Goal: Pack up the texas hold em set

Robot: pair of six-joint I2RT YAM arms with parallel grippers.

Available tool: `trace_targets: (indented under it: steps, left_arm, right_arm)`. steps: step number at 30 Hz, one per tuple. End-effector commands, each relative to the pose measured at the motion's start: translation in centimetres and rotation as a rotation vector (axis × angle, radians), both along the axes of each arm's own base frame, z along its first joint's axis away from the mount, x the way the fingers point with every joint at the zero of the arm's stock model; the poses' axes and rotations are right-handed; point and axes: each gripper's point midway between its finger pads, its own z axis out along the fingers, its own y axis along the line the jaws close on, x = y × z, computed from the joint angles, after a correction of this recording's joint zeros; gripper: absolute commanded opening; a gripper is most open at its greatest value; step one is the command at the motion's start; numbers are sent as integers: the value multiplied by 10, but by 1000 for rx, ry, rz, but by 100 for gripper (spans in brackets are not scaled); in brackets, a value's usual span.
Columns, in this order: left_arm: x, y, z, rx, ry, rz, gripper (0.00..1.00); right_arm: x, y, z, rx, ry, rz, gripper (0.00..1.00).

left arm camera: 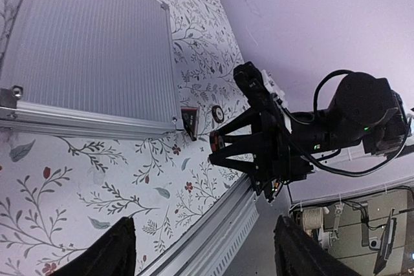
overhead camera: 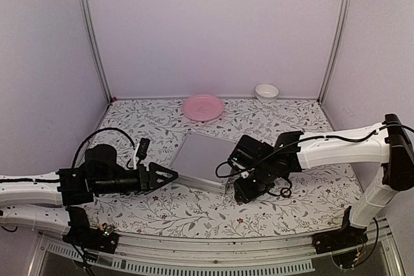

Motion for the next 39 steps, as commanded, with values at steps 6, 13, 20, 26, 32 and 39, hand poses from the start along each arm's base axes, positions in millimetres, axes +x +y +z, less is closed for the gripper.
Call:
trace_targets:
  steps: [6,13,20,26,32,39]
  left_arm:
    - [4,-47,13,-47,-7,-89,74]
    - [34,-65,11,330,-250,-73,77]
    - [59,-99,-30,848,-401,-107,90]
    - [71,-119,-55,1003,-427,-127,96]
    - [76,-141,-82,1080,-424,-182,97]
    - [86,-128,-111,1322,-445,-180,97]
  right_arm:
    - [13,21,28,90,-101,83,33]
    - [16,-20,7,10,-68,-29,33]
    - [37,-78,-1,-11,-67,-204,33]
    - [48,-106,1,1,-83,-281,33]
    - [51,-110,-2,15,-93,-292,33]
    - [49,-109,-5,39,-87,-295,33]
